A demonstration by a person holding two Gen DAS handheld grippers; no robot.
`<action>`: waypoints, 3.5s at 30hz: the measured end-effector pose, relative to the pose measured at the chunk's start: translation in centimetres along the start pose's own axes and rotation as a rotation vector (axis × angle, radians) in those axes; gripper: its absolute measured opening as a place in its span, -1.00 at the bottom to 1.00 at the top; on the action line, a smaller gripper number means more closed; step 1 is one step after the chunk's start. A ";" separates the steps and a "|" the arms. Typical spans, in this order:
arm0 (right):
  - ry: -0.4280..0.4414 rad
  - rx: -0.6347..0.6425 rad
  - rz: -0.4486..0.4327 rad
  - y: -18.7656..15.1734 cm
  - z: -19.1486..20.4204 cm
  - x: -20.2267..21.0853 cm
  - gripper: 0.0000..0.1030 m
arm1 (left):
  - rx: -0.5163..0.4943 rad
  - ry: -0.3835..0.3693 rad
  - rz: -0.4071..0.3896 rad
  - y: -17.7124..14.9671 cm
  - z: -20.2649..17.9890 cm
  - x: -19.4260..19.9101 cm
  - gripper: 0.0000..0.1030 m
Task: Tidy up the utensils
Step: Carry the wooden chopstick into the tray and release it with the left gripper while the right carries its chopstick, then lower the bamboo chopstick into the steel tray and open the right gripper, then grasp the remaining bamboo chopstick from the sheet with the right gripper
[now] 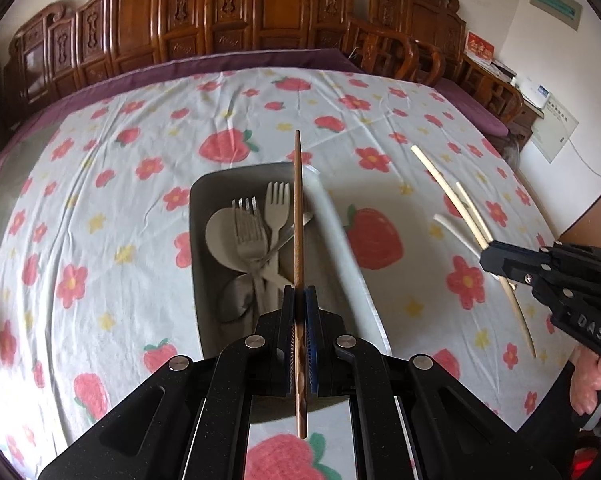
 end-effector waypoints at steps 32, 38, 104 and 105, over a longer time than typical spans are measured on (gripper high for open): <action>0.058 0.025 0.033 1.5 5.0 -4.4 -0.88 | 0.042 0.029 0.012 -0.6 3.7 -0.1 -0.91; 0.086 0.012 0.036 2.1 6.2 -5.9 -0.88 | 0.045 0.057 -0.010 -0.4 5.0 1.3 -0.91; -0.178 0.033 -0.020 -3.7 -13.5 4.7 -0.47 | -0.046 0.070 -0.075 1.1 -7.5 1.6 0.77; -0.182 0.038 -0.010 -3.9 -13.9 4.3 -0.47 | -0.050 0.066 -0.070 1.0 -8.1 1.3 0.77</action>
Point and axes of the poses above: each gripper's, at about its wrist camera, not at the fingertips, and x roughly against the way its jaws point, z to its left, y to its top, the point moved 2 cm from there along -x, roughly the way its jaws point, and after that the axes turned 13 degrees about -z, right-handed, at the moved point
